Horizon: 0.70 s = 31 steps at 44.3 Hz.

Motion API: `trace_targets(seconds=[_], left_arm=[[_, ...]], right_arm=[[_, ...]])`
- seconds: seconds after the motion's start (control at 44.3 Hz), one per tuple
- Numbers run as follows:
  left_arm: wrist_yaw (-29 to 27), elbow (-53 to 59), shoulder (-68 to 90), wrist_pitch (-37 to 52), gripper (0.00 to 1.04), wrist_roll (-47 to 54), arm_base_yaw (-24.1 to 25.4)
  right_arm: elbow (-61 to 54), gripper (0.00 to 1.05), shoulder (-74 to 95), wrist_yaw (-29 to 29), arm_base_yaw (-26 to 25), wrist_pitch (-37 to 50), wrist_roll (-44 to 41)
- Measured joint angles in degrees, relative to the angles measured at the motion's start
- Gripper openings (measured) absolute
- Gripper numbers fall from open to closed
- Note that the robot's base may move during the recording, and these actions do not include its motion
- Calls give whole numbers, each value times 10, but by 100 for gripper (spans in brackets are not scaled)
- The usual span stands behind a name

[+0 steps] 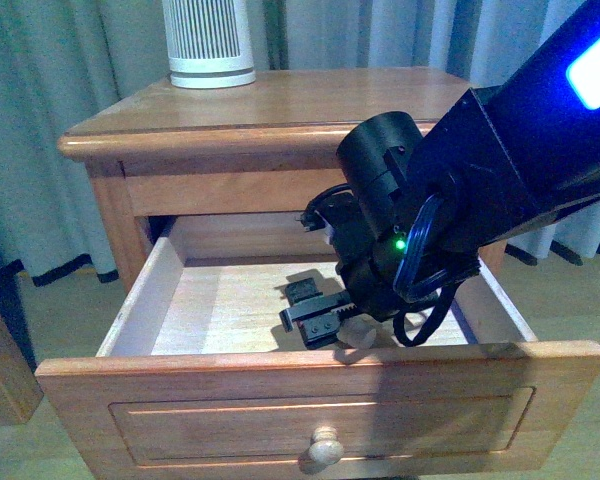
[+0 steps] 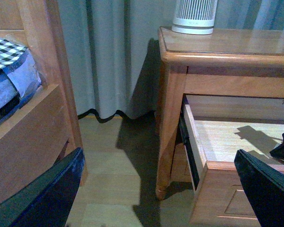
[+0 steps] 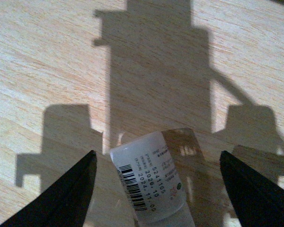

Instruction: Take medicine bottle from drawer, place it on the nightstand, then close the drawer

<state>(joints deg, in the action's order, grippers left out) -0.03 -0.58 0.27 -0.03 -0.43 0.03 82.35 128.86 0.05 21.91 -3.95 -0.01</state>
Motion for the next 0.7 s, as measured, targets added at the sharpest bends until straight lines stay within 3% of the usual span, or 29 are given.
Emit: trace_targets(seconds=[0.045,0.316,0.519,0.699], left_arm=[[0,0,0,0,98,0,0],[0,0,0,0,98,0,0],[0,0,0,0,98,0,0],[0,0,0,0,98,0,0]], right_arm=[[0,72,1,-1,-3,0,0],[0,72,6,-6,-9,3,2],[-10,35,7,-19,-7,11,4],[-23,31,3,-23,-3,22,5]])
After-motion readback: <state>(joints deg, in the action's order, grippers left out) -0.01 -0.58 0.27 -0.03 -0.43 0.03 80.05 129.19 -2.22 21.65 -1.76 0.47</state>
